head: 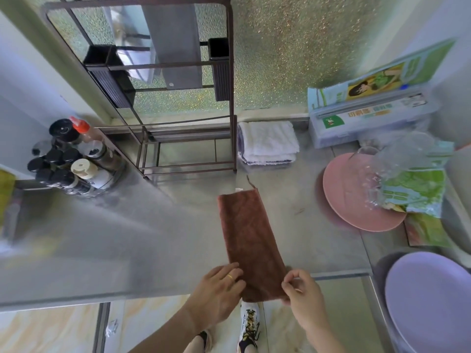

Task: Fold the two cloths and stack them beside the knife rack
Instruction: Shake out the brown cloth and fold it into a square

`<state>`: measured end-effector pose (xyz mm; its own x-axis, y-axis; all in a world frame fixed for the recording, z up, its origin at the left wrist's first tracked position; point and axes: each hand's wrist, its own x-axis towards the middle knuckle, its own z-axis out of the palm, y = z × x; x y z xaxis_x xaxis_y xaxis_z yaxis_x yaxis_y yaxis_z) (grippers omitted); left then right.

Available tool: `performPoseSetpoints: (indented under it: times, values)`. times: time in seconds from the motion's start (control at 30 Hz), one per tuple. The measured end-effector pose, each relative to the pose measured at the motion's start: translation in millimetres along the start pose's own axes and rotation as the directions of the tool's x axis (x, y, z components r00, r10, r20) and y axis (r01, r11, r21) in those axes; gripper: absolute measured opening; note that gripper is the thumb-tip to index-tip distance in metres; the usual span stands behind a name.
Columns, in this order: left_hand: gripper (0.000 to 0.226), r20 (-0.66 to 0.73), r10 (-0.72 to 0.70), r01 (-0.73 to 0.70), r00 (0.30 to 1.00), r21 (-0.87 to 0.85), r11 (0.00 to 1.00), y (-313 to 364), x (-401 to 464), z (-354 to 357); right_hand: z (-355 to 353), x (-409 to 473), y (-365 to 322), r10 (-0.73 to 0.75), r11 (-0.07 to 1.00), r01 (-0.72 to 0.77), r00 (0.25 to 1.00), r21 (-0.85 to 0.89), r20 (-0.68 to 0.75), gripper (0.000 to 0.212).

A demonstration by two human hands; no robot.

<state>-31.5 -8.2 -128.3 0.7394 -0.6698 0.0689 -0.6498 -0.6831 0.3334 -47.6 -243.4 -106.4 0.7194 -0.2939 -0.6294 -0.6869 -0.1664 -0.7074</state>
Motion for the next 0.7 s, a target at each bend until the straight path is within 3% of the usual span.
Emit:
performPoseSetpoints:
  times: [0.07,0.13,0.23,0.3,0.43,0.53,0.7]
  values:
    - [0.011,-0.096,-0.055,0.045,0.994,-0.112,0.993,8.6,-7.7,-8.3,-10.3,-9.1,-5.4,-0.026,0.998,0.029,0.998,-0.055,0.057,0.030]
    - [0.013,-0.101,-0.182,0.156,0.978,-0.223,0.962,15.8,-14.3,-15.2,-20.8,-19.6,-15.1,-0.039,0.995,0.052,0.988,-0.086,0.151,0.028]
    - [0.015,0.010,-0.493,0.432,0.870,-0.498,0.752,18.3,-14.5,-28.1,-29.8,-28.3,-39.7,-0.106,0.977,0.150,0.958,-0.153,0.267,0.036]
    - [0.013,0.057,-0.607,0.519,0.792,-0.586,0.622,11.5,-2.8,-35.9,-29.1,-22.9,-59.6,-0.164,0.960,0.218,0.946,-0.176,0.278,0.033]
    - [0.003,0.030,-0.774,0.607,0.632,-0.640,0.471,-13.4,38.9,-50.0,-9.9,20.3,-93.4,-0.267,0.917,0.311,0.944,-0.251,0.195,0.005]
    - [0.003,0.071,-0.873,0.691,0.483,-0.643,0.330,-40.4,66.5,-54.9,11.6,65.5,-112.0,-0.347,0.853,0.341,0.936,-0.394,0.059,0.013]
    - [0.012,0.119,-0.911,0.756,0.396,-0.606,0.249,-80.5,97.6,-47.7,43.6,113.6,-136.3,-0.358,0.810,0.337,0.932,-0.481,0.050,0.020]
